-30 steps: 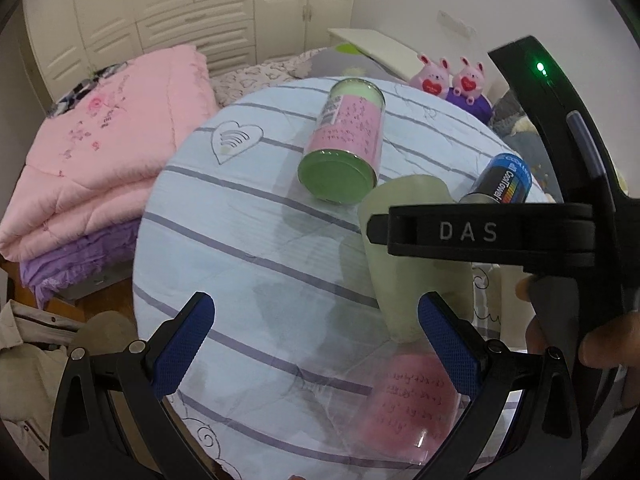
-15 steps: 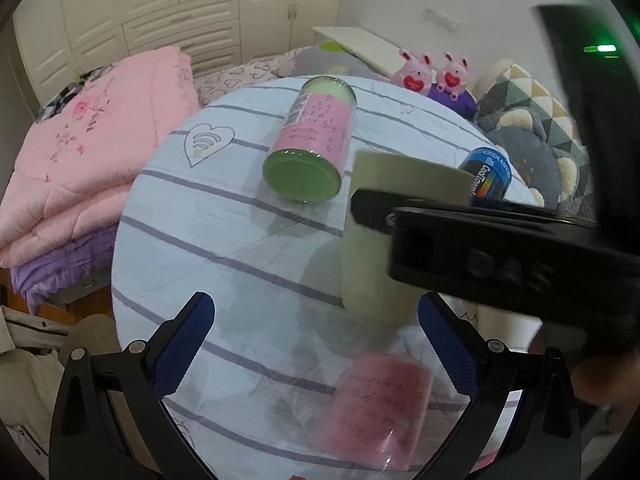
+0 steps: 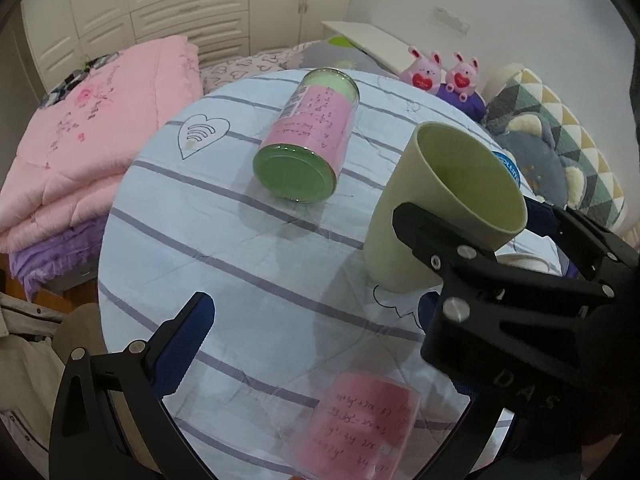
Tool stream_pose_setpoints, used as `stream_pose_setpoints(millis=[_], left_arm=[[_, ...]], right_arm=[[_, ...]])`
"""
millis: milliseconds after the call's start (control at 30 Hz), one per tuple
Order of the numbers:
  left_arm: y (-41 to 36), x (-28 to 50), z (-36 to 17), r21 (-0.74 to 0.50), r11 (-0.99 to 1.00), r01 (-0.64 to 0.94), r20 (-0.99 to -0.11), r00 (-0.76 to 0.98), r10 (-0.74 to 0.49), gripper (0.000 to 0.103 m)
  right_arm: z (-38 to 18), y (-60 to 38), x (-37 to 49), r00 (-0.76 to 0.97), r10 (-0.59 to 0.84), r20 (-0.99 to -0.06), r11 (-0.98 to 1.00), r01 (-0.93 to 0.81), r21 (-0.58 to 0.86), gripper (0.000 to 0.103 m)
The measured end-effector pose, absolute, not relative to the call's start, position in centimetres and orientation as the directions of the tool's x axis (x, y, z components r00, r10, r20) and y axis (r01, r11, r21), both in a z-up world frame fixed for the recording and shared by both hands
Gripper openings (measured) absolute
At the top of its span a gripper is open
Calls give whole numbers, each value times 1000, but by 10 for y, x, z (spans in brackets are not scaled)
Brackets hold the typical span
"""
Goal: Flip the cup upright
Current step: 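Turn the pale green cup opening-up with the right gripper, then set the pale green cup upright on the table and open the right gripper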
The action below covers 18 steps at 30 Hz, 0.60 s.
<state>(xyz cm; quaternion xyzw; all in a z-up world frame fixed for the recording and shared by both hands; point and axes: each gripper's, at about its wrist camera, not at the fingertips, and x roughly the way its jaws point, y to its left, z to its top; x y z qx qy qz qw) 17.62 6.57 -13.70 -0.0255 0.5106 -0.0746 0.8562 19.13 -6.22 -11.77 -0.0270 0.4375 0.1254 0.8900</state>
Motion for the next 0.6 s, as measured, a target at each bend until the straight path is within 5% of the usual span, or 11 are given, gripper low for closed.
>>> stream_pose_setpoints(millis=[600], left_arm=[[65, 148, -120, -65, 994, 87, -860, 501, -100, 103]], right_arm=[[-111, -59, 166, 532, 200, -823, 961, -269, 60, 82]])
